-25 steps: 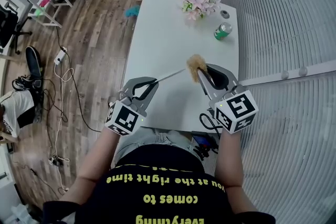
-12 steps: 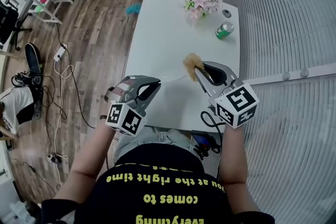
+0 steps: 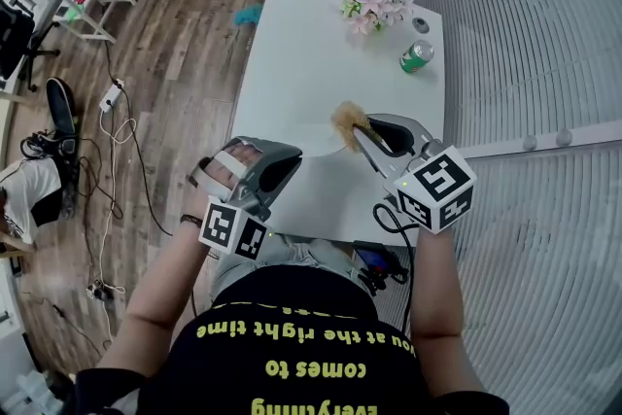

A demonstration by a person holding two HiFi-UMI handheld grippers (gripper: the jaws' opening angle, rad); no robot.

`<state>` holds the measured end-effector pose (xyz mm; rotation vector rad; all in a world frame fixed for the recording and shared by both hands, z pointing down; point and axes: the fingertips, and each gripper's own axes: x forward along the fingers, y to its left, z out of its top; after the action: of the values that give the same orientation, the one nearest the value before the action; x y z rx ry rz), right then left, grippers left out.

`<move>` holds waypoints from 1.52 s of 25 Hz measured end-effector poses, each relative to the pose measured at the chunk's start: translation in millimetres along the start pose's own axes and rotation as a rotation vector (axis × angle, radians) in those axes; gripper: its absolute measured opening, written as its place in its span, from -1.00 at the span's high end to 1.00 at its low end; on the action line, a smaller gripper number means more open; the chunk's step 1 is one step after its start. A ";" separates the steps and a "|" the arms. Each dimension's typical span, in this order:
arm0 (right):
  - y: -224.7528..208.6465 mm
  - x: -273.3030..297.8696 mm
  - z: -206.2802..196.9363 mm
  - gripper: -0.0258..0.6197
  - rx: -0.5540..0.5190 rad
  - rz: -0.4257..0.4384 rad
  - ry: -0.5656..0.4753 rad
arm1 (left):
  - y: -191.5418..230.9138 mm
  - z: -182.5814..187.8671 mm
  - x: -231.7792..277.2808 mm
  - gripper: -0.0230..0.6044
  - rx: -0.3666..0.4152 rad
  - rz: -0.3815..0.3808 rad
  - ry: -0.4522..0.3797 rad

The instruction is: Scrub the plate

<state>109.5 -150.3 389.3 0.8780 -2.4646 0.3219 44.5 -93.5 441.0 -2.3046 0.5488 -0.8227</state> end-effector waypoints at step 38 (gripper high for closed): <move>48.9 -3.8 -23.2 0.73 -0.077 0.395 0.323 | -9.8 35.7 -21.3 0.89 0.369 -0.005 -0.106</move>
<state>89.3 -102.3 404.3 0.2731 -2.3106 0.4609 54.9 -59.8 417.0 -1.9963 0.3133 -0.7303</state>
